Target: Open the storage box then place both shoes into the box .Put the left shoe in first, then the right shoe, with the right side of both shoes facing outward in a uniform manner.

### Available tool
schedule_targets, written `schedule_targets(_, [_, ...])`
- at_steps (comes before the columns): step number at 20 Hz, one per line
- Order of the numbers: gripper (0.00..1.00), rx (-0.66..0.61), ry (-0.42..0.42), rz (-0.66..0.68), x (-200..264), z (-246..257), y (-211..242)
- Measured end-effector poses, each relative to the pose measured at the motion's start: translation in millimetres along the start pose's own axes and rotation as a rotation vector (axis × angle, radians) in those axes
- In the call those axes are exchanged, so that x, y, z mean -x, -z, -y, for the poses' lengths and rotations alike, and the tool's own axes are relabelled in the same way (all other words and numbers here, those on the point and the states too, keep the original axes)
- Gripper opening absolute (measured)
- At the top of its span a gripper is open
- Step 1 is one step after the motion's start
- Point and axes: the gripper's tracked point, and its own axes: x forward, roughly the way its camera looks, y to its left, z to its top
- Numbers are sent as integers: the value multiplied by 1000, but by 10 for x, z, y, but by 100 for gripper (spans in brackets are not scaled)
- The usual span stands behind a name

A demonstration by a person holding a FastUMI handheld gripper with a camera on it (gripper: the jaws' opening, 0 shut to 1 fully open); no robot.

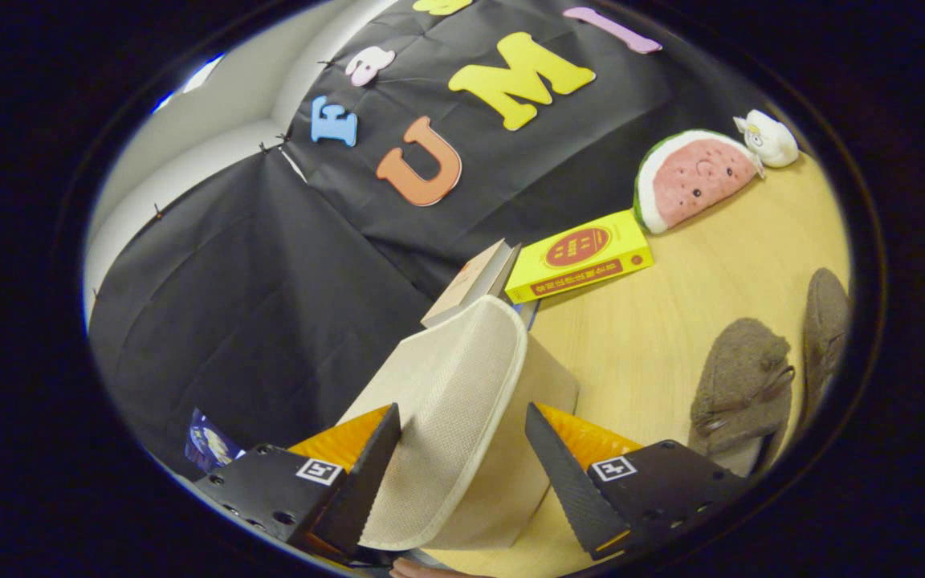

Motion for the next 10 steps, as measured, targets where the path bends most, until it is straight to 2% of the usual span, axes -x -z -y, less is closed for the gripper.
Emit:
schedule_targets(2, [92, -48, -20, -42, -34, -23, 58])
schedule_targets(5, [93, -145, -76, -97, -126, -85, 130])
schedule_targets(7, [83, -221, -89, -120, -122, -84, 139])
schedule_targets(10, [68, -212, -63, -134, -70, -81, 106])
